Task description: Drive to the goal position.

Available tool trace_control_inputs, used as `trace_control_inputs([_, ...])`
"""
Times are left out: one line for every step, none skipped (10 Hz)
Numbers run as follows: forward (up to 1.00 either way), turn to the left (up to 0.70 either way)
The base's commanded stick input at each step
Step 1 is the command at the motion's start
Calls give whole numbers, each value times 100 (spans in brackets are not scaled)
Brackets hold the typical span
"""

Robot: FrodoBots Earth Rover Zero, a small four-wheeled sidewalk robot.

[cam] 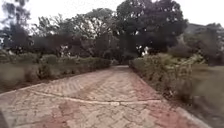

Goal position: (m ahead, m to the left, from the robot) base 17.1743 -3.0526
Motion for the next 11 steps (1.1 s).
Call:
trace_control_inputs([70, 0])
trace_control_inputs([70, 0])
trace_control_inputs([70, 0])
trace_control_inputs([70, 0])
trace_control_inputs([70, 0])
trace_control_inputs([70, 0])
trace_control_inputs([70, 0])
trace_control_inputs([70, 0])
trace_control_inputs([70, 0])
trace_control_inputs([70, 0])
trace_control_inputs([70, 0])
